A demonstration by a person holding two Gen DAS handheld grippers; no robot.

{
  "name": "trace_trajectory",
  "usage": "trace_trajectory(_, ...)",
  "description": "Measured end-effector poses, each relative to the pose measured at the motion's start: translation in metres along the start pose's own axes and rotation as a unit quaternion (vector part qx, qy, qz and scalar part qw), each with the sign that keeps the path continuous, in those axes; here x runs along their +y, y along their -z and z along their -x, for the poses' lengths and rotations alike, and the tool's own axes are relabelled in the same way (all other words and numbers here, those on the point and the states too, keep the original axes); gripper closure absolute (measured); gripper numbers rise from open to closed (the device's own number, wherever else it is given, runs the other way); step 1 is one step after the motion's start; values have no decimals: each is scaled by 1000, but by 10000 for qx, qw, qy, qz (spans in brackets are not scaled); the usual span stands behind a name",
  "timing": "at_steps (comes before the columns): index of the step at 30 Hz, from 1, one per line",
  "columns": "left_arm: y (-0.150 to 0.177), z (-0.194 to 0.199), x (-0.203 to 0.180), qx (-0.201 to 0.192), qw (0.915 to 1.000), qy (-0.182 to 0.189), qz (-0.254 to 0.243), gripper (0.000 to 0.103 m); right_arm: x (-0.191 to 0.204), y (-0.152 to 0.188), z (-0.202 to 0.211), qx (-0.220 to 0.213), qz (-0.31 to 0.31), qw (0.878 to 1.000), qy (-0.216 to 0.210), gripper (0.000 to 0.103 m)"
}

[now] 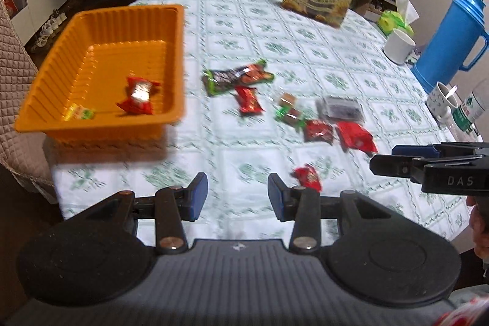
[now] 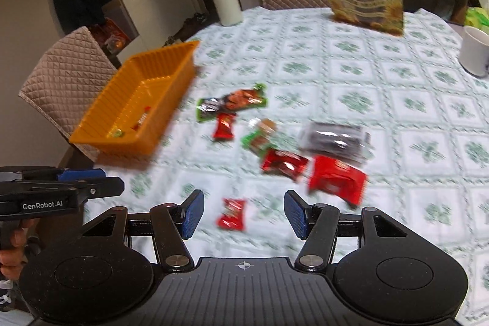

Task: Organize snacks
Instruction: 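Move the left gripper back to the snacks and grasp a red candy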

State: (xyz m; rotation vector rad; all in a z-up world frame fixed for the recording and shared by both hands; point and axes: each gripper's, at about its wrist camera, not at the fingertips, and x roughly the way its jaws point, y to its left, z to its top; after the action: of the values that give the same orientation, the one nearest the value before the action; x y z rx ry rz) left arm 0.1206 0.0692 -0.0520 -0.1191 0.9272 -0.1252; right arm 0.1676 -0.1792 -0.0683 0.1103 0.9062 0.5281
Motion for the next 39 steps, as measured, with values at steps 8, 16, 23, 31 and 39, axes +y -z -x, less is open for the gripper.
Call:
trace_trajectory(8,4,-17,-36,93,9998,86,-129,64,-38,13,15,52,-162,9997,151,45)
trace_trajectory(16,5,-41,-63,158,9994,155,-282,64,-68,18,23,17,-379,9989,277,45)
trace_trajectory(23,5,-65,-79,247,9987,118,-429,64,-88,21,30,8,-556,9977,400,45)
trace_trajectory(31,2,-92,-87,392,9979,-24,-517,70,-104,24,34,9,-694,9965,459,45)
trace_trajectory(39,3,-102,-89,413,9974,-109,-584,81,-115,23,33,48,-777,9958,476,45)
